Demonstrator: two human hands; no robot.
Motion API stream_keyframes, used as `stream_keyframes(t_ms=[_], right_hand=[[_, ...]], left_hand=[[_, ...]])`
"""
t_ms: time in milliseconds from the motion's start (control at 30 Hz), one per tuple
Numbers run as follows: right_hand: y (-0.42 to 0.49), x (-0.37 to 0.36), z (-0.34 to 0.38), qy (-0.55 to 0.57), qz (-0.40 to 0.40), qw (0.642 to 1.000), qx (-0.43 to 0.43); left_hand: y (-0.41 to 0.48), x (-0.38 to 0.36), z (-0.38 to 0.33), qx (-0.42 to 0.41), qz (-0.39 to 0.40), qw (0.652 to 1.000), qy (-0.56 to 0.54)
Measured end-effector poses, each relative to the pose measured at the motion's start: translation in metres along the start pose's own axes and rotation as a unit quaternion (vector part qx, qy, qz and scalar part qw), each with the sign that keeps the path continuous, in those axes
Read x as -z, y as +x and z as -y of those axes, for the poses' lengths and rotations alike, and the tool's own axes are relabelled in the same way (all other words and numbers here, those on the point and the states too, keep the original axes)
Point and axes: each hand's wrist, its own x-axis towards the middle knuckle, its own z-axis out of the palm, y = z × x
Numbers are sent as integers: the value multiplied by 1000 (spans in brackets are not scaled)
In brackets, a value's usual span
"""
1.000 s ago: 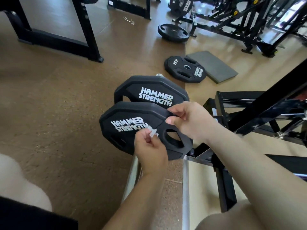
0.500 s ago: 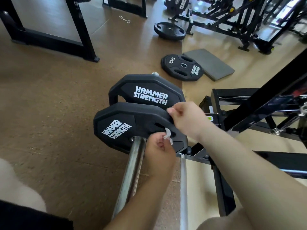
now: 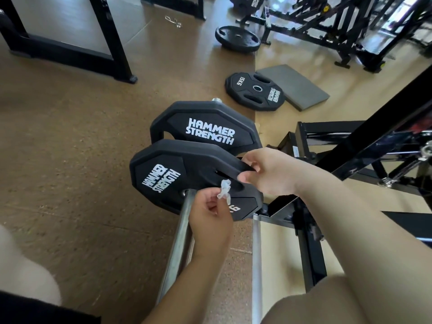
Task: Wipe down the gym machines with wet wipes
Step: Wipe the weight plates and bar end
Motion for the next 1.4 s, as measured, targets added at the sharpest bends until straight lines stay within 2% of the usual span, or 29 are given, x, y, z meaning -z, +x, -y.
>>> stream_keyframes(t_ms=[67, 133, 200, 233, 300, 367, 433, 533, 667, 767, 800, 900, 967, 1000, 1067, 1133, 1167, 1233, 1300, 1400], right_hand=[[1, -3, 4, 13, -32, 999, 16], [4, -11, 13, 48, -108, 992, 49], [9, -16, 24, 129, -171, 973, 83], [9, -15, 27, 174, -176, 965, 87], [10, -9, 16, 196, -139, 969, 64], [4, -4, -3, 151, -70, 986, 13], [1, -7, -17, 137, -39, 990, -4], [3, -13, -8, 94, -90, 991, 33], [5, -21, 19, 54, -172, 983, 45], [5, -23, 42, 114, -196, 974, 29], [6, -23, 48, 127, -195, 972, 36], [14, -20, 56, 106, -168, 976, 83], [19, -19, 59, 118, -149, 976, 103], [20, -20, 61, 130, -147, 976, 99], [23, -25, 65, 163, -163, 969, 84], [25, -30, 71, 178, -189, 962, 82], [23, -32, 74, 174, -199, 961, 85], [17, -34, 75, 152, -204, 962, 97], [14, -32, 72, 122, -200, 966, 107], [9, -32, 72, 52, -227, 963, 133]], left_hand=[[3, 5, -4, -3, -11, 1000, 5], [5, 7, -7, -6, -19, 1000, 4], [6, 7, -7, -7, -26, 1000, 8], [6, 8, -7, -9, -33, 999, 10], [9, 7, -9, -18, -51, 999, 3], [13, 3, -10, -24, -60, 998, -5], [16, -4, -12, -37, -73, 997, -6], [14, -15, -9, -63, -88, 994, 12], [-7, -34, -8, -51, -7, 999, -5], [-3, -15, -16, -64, 33, 997, -6], [3, -4, -23, -81, 22, 996, -6], [28, 10, -45, -104, -88, 991, -9], [31, 5, -49, -96, -110, 989, 9], [27, 1, -43, -98, -93, 991, 14], [13, -5, -26, -102, 11, 994, 47], [2, -4, -18, -111, 142, 977, 111], [2, 1, -20, -120, 174, 967, 139], [14, 21, -26, -171, 168, 951, 196], [35, 49, -27, -231, 158, 919, 277], [61, 88, -17, -265, 226, 833, 430]])
